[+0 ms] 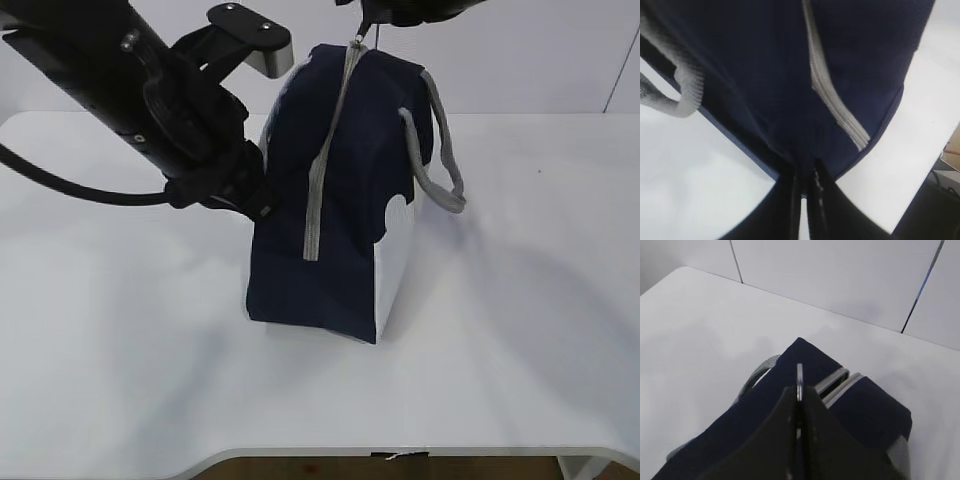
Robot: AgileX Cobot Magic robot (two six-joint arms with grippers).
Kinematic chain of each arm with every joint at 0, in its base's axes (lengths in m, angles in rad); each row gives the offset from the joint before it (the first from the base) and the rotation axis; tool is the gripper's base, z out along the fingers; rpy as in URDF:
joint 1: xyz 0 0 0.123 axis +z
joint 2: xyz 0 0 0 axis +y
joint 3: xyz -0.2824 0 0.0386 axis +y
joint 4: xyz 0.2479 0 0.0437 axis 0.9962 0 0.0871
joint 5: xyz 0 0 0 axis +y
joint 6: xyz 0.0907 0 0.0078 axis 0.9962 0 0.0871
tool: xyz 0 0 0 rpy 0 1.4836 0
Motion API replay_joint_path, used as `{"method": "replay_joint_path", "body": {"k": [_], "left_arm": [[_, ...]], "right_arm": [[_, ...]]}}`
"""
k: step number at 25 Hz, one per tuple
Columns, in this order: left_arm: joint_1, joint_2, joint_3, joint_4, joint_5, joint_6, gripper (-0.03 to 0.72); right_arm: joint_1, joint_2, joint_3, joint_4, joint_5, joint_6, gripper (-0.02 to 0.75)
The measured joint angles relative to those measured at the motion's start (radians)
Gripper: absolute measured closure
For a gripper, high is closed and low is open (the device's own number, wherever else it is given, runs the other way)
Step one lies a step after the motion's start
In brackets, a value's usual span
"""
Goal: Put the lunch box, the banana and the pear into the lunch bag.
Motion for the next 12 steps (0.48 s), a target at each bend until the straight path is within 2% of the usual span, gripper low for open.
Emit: {"method": "replay_joint_path", "body": {"k": [12], "left_arm": [[0.0, -0.004, 0.0, 0.018, 0.055, 0.0, 0.694]], "right_arm": [[-0.055, 0.145, -0.123, -0.037, -0.004, 0.0, 0.731]]}}
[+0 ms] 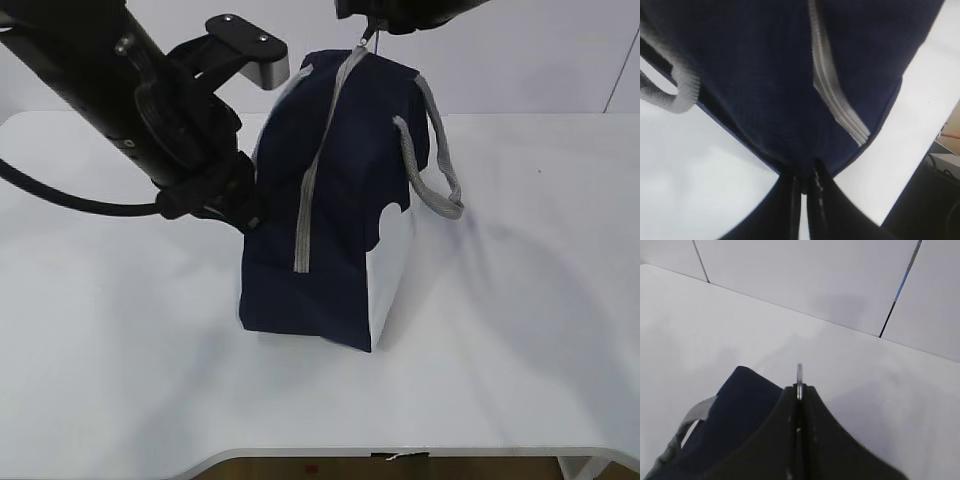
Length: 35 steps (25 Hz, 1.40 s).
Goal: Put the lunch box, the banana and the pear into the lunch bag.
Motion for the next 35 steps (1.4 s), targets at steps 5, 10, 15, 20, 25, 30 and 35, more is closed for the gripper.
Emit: {"method": "replay_joint_path", "body": {"k": [5, 10, 15, 20, 25, 30, 35], "left_arm": [[0.0, 0.0, 0.0, 0.002, 0.016, -0.002, 0.694], [0.0, -0.002, 0.0, 0.004, 0.025, -0.004, 0.694], [0.0, -0.029, 0.0, 0.007, 0.026, -0.004, 0.694], [0.0, -0.039, 0.0, 0.008, 0.047, -0.004, 0.694], [0.0, -0.041, 0.0, 0.016, 0.063, -0.005, 0.694], [0.0, -0.041, 0.0, 0.016, 0.074, -0.057, 0.645], [0.0, -0.045, -0.026, 0.018, 0.094, -0.115, 0.457]], "right_arm": [[0.0, 0.075, -0.051, -0.044, -0.004, 0.0, 0.731], [-0.019, 0.145, -0.103, -0.048, -0.004, 0.0, 0.731], [-0.057, 0.194, -0.14, -0.025, 0.007, 0.0, 0.731], [-0.076, 0.225, -0.149, 0.014, 0.037, 0.002, 0.731], [-0.078, 0.229, -0.186, 0.103, 0.1, 0.002, 0.731], [-0.078, 0.231, -0.266, 0.159, 0.194, 0.002, 0.731], [-0.078, 0.231, -0.283, 0.173, 0.235, 0.002, 0.731]]}}
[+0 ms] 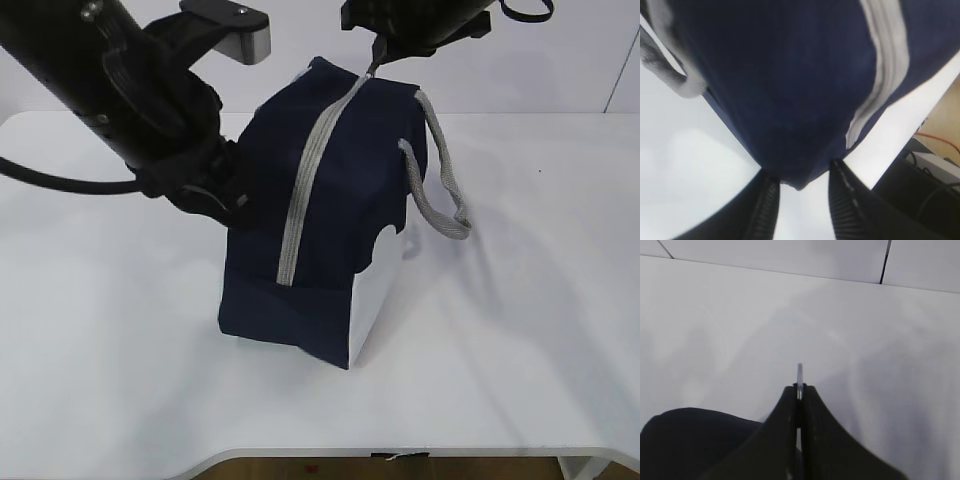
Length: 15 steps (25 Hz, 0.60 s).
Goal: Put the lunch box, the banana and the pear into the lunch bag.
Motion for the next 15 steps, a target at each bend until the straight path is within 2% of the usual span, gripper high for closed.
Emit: {"method": "replay_joint_path", "body": {"k": [2, 7, 15], "left_arm": [[0.0, -0.002, -0.025, 0.016, 0.014, -0.029, 0.381], [0.0, -0.008, -0.11, 0.05, 0.056, -0.084, 0.265], [0.025, -0.008, -0.207, 0.048, -0.023, -0.114, 0.233]], "right_arm": [[0.0, 0.0, -0.002, 0.005, 0.005, 0.0, 0.731], [0.0, 0.0, -0.002, 0.027, 0.01, 0.002, 0.731], [0.0, 0.0, -0.002, 0.047, 0.03, 0.002, 0.731]]}}
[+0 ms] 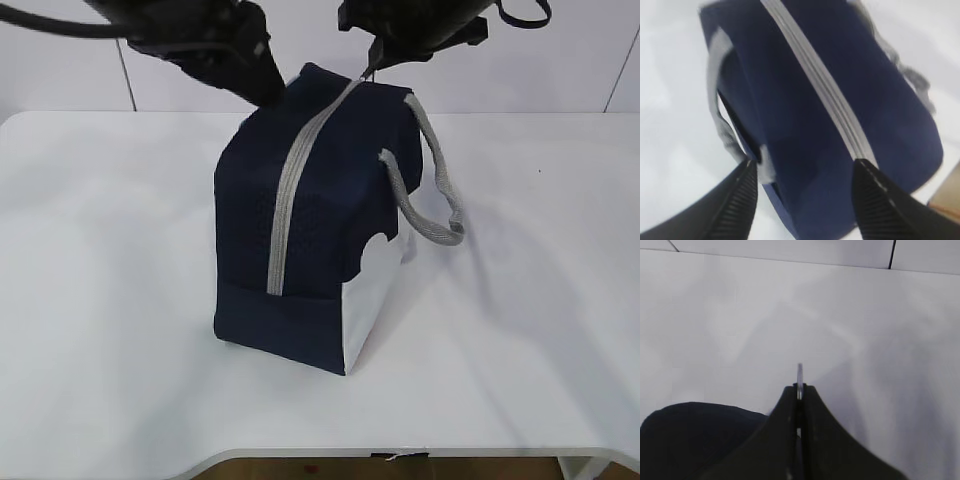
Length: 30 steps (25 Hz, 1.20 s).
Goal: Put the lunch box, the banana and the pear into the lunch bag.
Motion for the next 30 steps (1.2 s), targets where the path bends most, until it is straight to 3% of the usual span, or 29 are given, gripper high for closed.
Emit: {"method": "replay_joint_path", "body": {"k": [8, 22, 26, 30], "left_arm": [[0.098, 0.084, -0.076, -0.124, -0.022, -0.003, 0.232], [0.101, 0.216, -0.086, -0.247, -0.026, 0.037, 0.27], [0.101, 0.252, -0.086, -0.26, -0.041, 0.041, 0.335], [0.101, 0.26, -0.086, -0.267, -0.042, 0.042, 0.469]], "right_arm": [[0.0, 0.0, -0.002, 0.009, 0.012, 0.0, 0.731], [0.0, 0.0, -0.002, 0.011, 0.016, 0.0, 0.731], [0.0, 0.0, -0.002, 0.011, 0.016, 0.0, 0.731], [0.0, 0.0, -0.002, 0.011, 0.018, -0.003, 0.731]]}}
